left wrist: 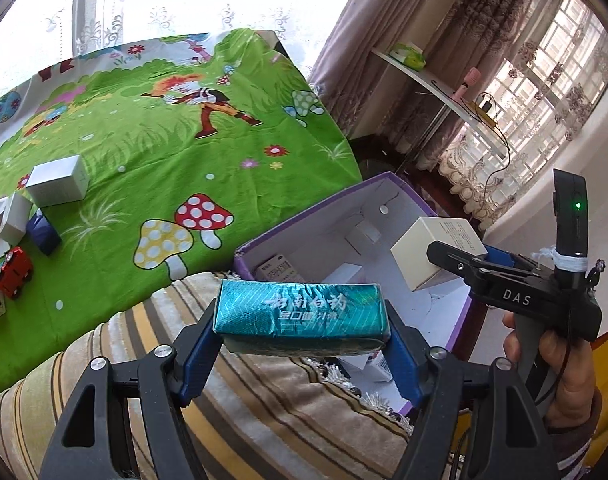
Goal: Organize rigid objects
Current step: 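Carry the teal and large white boxes to the storage box and release them inside, then move both open tools back over the bed toward the remaining objects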
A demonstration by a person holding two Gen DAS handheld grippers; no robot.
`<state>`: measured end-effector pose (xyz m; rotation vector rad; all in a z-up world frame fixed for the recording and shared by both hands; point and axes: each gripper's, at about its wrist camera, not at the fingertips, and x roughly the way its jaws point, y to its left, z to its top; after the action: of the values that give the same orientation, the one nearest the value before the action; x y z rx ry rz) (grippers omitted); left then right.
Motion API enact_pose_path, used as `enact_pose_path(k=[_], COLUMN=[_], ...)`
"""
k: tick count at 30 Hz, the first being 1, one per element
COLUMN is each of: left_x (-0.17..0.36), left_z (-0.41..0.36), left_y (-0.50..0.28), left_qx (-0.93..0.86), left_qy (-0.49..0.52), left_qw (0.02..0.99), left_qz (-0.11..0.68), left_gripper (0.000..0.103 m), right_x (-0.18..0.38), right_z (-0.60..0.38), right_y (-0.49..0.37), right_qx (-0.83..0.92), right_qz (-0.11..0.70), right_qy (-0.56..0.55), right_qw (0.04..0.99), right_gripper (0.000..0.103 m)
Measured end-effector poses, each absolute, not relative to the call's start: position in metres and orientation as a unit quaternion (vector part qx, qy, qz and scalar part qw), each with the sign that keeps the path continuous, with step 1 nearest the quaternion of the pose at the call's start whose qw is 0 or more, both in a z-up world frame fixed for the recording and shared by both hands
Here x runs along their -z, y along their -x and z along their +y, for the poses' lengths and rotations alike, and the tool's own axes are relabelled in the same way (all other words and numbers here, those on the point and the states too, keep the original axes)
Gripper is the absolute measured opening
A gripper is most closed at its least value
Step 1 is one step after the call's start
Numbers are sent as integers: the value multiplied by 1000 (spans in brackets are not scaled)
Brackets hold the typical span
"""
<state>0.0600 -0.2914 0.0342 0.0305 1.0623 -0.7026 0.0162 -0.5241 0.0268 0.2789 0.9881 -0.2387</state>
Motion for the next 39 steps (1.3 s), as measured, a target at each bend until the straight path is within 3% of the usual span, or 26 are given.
enact_pose_path(k=[8, 14, 39], left_x=[-37, -37, -54], left_z=[-317, -325, -253], left_y=[-50, -47, -72], left_qx=[364, 379, 332], left_qy=[-33, -41, 35], left_qw=[791, 787, 822], left_qz=[490, 486, 462], left_gripper=[75, 84, 85], right_x=[-27, -29, -36], right_z=[-545, -545, -529], right_y=[-5, -3, -10], right_qx=[136, 155, 138], right_qz=[473, 473, 479], right_qy=[-140, -107, -111], right_qw=[859, 860, 860], right_gripper=[100, 100, 101])
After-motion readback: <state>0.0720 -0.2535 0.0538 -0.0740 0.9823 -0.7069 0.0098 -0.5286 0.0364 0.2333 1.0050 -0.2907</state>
